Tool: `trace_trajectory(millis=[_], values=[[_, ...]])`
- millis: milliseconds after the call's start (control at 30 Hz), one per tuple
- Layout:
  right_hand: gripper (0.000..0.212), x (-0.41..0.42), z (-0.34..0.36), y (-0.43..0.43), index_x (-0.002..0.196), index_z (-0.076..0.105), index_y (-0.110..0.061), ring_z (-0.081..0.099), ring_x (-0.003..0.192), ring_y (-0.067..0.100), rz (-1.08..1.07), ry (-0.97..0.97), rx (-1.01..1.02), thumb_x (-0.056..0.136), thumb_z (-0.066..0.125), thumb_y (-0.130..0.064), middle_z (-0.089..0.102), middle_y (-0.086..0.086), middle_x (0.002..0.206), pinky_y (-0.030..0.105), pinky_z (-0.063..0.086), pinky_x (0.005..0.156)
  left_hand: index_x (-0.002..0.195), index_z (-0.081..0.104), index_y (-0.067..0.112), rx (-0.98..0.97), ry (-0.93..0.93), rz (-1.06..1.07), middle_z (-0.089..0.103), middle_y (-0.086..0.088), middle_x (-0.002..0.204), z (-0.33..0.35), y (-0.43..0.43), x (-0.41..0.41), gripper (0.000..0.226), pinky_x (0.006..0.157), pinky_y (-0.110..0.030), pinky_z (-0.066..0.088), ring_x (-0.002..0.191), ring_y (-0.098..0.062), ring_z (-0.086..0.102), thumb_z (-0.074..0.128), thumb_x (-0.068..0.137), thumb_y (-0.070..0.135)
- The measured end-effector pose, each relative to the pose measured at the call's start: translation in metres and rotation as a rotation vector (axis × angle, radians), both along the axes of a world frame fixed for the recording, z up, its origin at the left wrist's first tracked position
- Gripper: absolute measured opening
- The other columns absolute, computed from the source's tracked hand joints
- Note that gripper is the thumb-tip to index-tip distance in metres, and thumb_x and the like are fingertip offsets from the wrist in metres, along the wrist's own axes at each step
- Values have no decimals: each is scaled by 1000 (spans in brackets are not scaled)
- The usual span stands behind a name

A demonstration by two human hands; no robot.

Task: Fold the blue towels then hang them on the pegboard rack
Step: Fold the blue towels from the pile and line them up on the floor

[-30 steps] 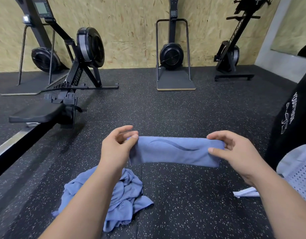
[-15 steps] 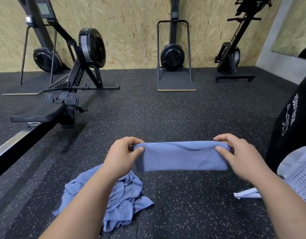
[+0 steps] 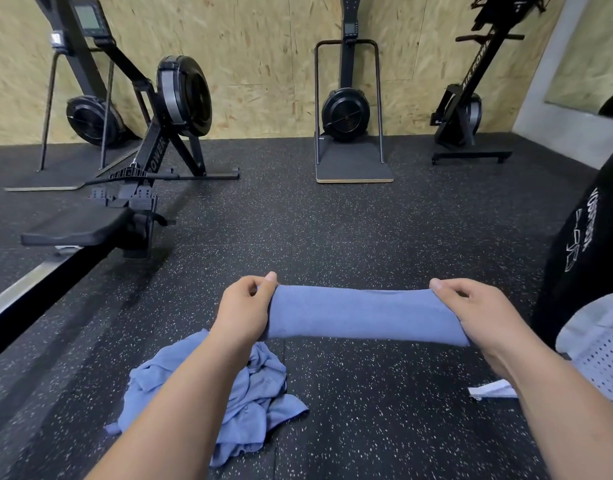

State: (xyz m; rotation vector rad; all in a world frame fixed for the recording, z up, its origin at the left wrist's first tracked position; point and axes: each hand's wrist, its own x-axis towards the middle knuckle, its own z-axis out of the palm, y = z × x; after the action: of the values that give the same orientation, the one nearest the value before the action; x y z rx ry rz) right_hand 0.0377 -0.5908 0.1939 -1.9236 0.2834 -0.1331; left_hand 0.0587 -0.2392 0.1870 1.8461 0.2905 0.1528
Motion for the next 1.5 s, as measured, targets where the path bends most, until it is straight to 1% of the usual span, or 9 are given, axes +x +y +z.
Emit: trace_trajectory(millis=[133, 233, 400, 600, 800, 933, 1033, 1233, 1500], values=[[27, -3, 1, -3, 118, 74, -19, 77, 106, 25, 164, 152, 247, 93, 81, -27, 81, 6, 109, 45, 56, 101, 97, 79, 13, -258, 205, -187, 80, -13, 100, -6, 4, -2, 42, 78, -44, 54, 81, -24, 69, 90, 77, 49], [23, -5, -1, -7, 117, 74, -11, 79, 101, 25, 192, 190, 219, 95, 77, -11, 81, 11, 106, 39, 57, 92, 98, 80, 11, -166, 200, -223, 81, -15, 101, -12, 8, 0, 19, 85, -53, 59, 85, -28, 72, 86, 89, 26], [21, 2, -9, -12, 96, 81, -8, 67, 66, 12, -4, 157, 138, 99, 75, -28, 81, 8, 86, 27, 51, 65, 78, 72, 9, -135, 120, -75, 69, 2, 65, -10, 7, 3, 31, 57, -30, 47, 59, -17, 55, 74, 100, 32], [30, 8, -22, -6, 92, 80, -15, 67, 85, 24, -86, 104, 111, 94, 78, -45, 79, 10, 96, 44, 54, 82, 80, 68, 6, -220, 104, -26, 65, -5, 71, -22, 1, 7, 37, 55, -33, 53, 65, -20, 55, 71, 102, 35], [23, 0, -15, 23, 86, 74, -28, 72, 80, 14, -166, -39, -312, 91, 76, -50, 77, -12, 79, 33, 53, 72, 79, 73, 21, 314, -48, 67, 73, 5, 69, -20, -20, 0, 31, 66, -34, 50, 70, -20, 68, 74, 93, 48], [17, -11, 4, 60, 90, 72, -28, 69, 77, 15, -149, -183, -425, 90, 77, -44, 73, -13, 79, 33, 50, 69, 89, 72, 29, 386, -145, 39, 72, 16, 77, -3, -54, -15, 20, 66, -23, 44, 76, -3, 66, 73, 93, 49], [13, -18, 9, 88, 94, 70, -32, 68, 75, 7, -94, -226, -380, 89, 78, -42, 72, -17, 81, 30, 52, 68, 98, 67, 33, 298, -181, -19, 72, 18, 83, -2, -78, -26, 9, 67, -14, 43, 78, 3, 64, 72, 94, 39], [20, -29, -10, 117, 110, 72, -34, 68, 92, 4, 82, -277, -342, 92, 76, -27, 72, -20, 101, 34, 55, 85, 103, 61, 29, -41, -60, -67, 73, 12, 94, -12, -110, -35, 18, 85, -34, 55, 89, -7, 68, 60, 102, 47], [25, -25, -30, 112, 111, 77, -38, 65, 92, -4, 126, -235, -124, 100, 65, -19, 73, -24, 107, 25, 51, 85, 99, 59, 9, -404, 88, 121, 69, -6, 89, -25, -103, -21, 40, 64, -31, 47, 69, -15, 60, 83, 85, 38]])
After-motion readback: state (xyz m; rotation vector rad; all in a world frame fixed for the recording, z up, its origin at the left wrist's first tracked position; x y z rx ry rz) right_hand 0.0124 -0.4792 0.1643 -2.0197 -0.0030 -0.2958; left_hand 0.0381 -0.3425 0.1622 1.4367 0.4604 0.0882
